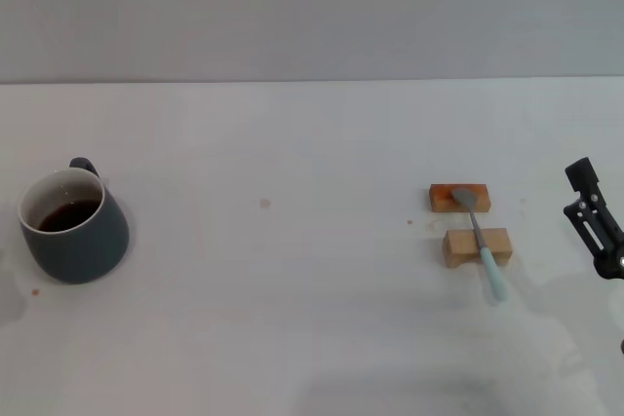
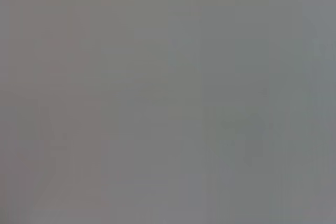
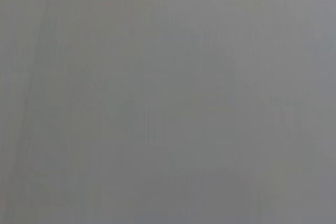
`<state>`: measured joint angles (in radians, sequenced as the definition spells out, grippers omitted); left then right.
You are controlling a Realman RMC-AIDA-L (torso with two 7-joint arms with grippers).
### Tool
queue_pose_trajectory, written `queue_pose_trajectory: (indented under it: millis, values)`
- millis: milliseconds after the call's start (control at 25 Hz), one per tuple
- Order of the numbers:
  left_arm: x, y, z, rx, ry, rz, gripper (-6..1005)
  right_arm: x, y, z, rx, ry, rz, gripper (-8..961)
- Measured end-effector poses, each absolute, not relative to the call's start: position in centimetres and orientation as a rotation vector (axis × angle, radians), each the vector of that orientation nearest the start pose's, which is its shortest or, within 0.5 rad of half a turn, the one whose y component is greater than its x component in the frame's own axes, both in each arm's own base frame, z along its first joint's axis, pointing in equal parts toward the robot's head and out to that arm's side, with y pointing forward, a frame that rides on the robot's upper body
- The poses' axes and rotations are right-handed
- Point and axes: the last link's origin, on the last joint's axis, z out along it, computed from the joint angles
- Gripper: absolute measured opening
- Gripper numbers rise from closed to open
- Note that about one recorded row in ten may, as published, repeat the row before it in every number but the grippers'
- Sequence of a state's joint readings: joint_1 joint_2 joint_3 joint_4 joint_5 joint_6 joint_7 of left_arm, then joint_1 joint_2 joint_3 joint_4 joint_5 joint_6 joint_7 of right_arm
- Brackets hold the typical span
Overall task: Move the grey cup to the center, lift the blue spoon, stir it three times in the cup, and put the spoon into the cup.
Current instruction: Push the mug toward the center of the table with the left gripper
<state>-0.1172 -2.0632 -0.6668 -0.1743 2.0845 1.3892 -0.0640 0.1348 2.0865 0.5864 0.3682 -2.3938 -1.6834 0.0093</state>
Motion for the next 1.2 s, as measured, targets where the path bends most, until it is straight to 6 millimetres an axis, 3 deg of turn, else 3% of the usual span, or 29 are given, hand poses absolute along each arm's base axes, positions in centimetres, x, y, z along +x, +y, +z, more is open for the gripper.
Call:
queue_pose_trajectory:
  millis: [120, 320, 640, 1200]
  values:
    - [-39.7, 22.5, 1.1, -1.446, -0.54, -0.512, 97, 27.5, 21.4, -3.2, -1.615, 0.22, 1.084, 819]
    - [-40.8, 24.1, 2.2, -1.457, -0.534, -0.435, -2, 26.9, 21.4, -3.4, -1.614, 0.216, 1.114, 819]
    - [-41.4, 24.7, 2.8, -1.475, -0.535, -0.392, -2, 26.6, 21.3, -3.5, -1.611, 0.226, 1.129, 819]
    - [-40.5, 26.7, 1.3, -1.565, -0.531, -0.371, -1, 26.0, 22.2, -3.5, -1.621, 0.203, 1.151, 819]
